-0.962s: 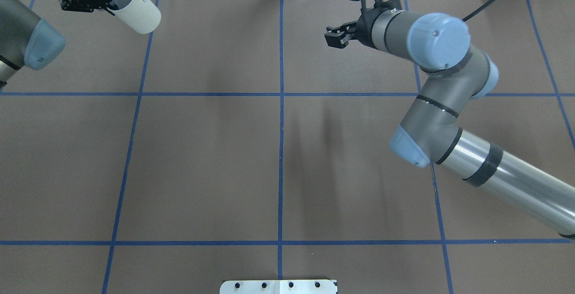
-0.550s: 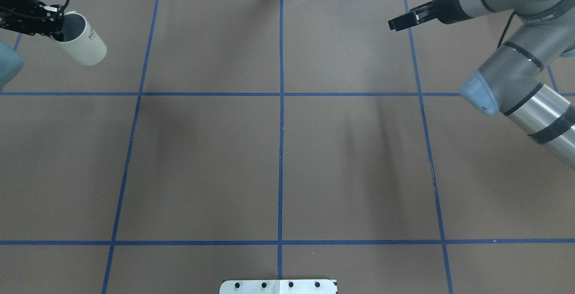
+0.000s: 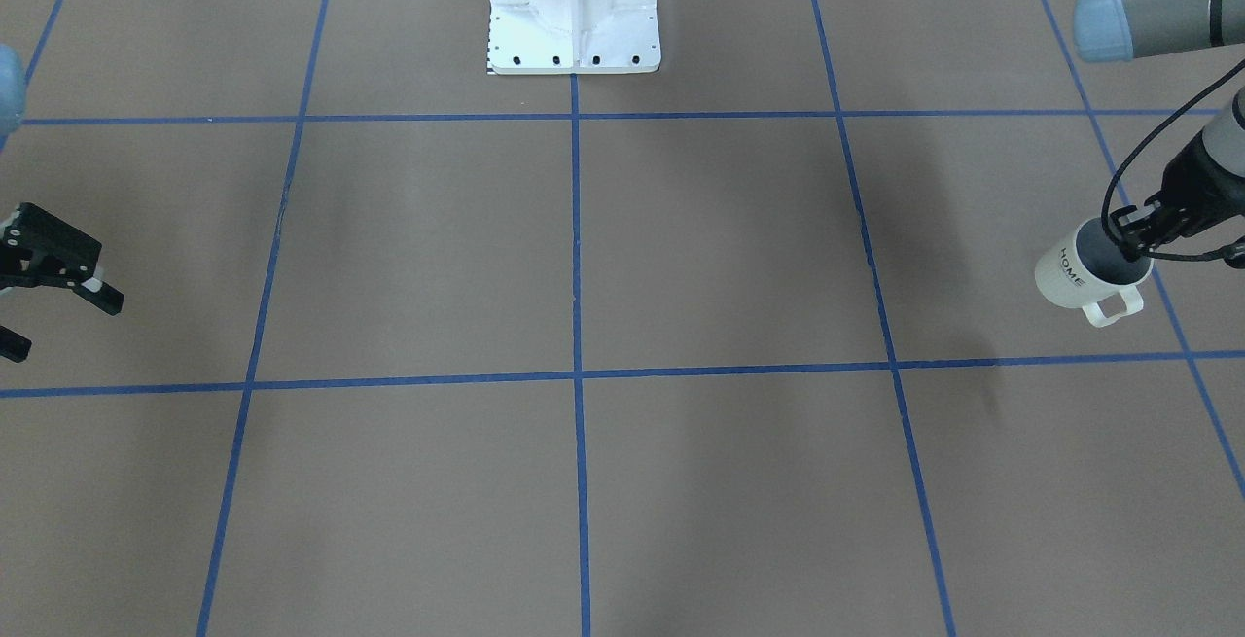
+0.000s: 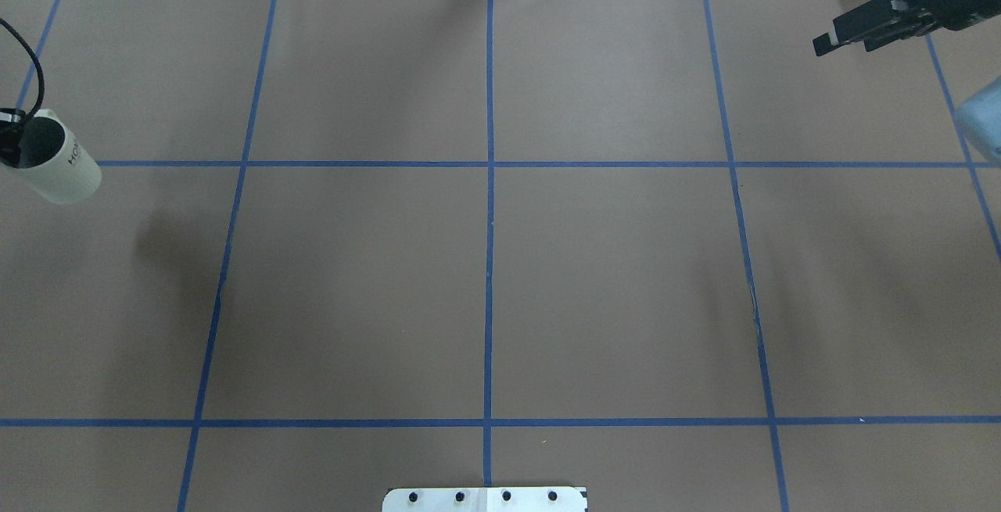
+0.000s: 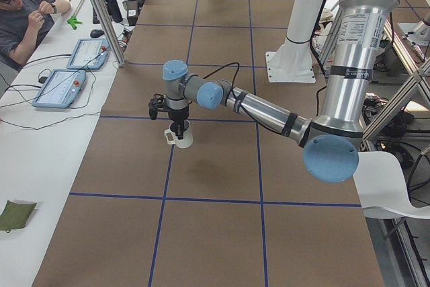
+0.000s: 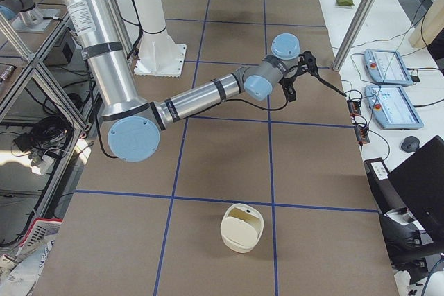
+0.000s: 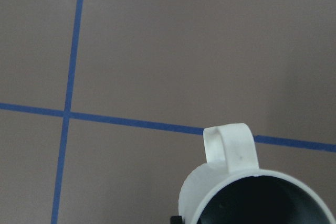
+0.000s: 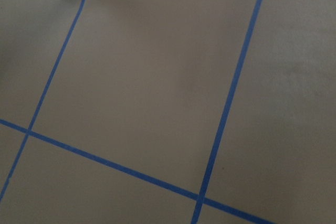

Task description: Left arm hands cup to right arm to dump lemon

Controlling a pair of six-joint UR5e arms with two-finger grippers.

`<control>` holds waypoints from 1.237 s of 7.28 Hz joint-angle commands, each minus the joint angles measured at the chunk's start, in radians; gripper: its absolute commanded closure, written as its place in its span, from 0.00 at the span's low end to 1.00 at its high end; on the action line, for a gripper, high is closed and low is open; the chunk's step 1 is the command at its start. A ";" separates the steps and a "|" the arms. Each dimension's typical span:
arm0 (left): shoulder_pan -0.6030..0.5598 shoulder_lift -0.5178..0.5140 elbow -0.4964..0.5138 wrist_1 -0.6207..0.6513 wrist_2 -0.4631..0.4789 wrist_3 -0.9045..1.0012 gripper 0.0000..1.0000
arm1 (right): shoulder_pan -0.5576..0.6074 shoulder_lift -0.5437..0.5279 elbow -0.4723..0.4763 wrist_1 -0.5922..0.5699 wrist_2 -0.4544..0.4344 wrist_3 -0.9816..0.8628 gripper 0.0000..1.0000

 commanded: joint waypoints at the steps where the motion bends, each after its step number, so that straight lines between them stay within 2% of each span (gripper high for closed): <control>1: 0.100 0.118 -0.007 -0.188 0.004 -0.143 1.00 | 0.022 -0.075 0.059 -0.117 0.045 -0.035 0.00; 3: 0.157 0.126 -0.006 -0.212 0.004 -0.180 1.00 | 0.022 -0.121 0.059 -0.145 0.034 -0.122 0.00; 4: 0.160 0.133 -0.004 -0.212 0.004 -0.171 0.94 | 0.022 -0.130 0.064 -0.176 0.031 -0.153 0.00; 5: 0.160 0.137 -0.003 -0.212 0.005 -0.162 0.03 | 0.022 -0.133 0.068 -0.185 0.025 -0.155 0.00; 6: 0.156 0.137 -0.015 -0.213 0.002 -0.160 0.00 | 0.024 -0.138 0.077 -0.231 0.005 -0.155 0.00; 7: 0.156 0.135 -0.032 -0.210 -0.010 -0.158 0.00 | 0.018 -0.135 0.100 -0.319 -0.072 -0.166 0.00; 9: 0.122 0.121 -0.057 -0.161 -0.067 -0.097 0.00 | 0.042 -0.102 0.107 -0.573 -0.154 -0.482 0.00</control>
